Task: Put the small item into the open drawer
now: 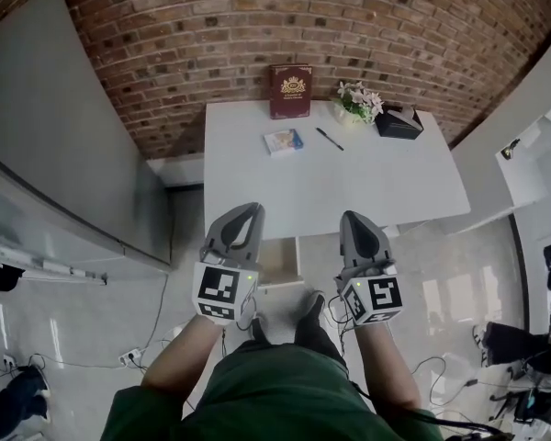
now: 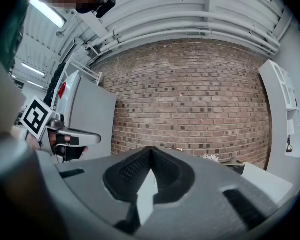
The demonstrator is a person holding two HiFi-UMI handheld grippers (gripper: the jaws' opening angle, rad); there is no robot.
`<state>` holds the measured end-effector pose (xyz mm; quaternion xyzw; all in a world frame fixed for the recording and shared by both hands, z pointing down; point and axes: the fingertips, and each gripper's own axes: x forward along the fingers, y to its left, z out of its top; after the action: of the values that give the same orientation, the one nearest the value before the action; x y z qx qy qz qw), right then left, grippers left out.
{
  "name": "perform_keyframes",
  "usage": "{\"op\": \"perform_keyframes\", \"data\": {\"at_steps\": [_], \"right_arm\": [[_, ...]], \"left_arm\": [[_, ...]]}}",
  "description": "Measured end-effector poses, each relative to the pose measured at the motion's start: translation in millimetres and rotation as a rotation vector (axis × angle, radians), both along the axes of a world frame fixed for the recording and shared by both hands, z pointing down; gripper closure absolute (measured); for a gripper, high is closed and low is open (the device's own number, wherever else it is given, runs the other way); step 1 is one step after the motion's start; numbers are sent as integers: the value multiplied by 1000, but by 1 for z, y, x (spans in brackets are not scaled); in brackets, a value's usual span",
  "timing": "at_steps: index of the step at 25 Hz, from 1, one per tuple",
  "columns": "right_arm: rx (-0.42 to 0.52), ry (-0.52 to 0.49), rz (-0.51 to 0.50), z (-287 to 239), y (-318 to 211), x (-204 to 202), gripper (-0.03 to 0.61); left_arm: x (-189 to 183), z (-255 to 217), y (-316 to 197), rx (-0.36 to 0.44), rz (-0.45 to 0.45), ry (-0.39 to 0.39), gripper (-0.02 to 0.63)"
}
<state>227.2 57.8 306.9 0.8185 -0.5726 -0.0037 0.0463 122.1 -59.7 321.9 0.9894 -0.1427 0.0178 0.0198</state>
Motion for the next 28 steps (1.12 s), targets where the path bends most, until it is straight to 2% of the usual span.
{"op": "perform_keyframes", "data": {"at_steps": [7,12,21,28], "right_arm": [[12,-19,-52,5,-27,20,575],[23,-18,-98,-1,-52,51,575],[-40,-86,-175,30,-101,132,575],[-109,-156,-235,74,-139,184,575]], "left_arm": [[8,-2,-22,11,-60,0,598],[28,-7,-43,16,-115,-1,598],[87,16,-77,-23,-206,-53,598],[112,39,-100,-42,-293,-119,598]]}}
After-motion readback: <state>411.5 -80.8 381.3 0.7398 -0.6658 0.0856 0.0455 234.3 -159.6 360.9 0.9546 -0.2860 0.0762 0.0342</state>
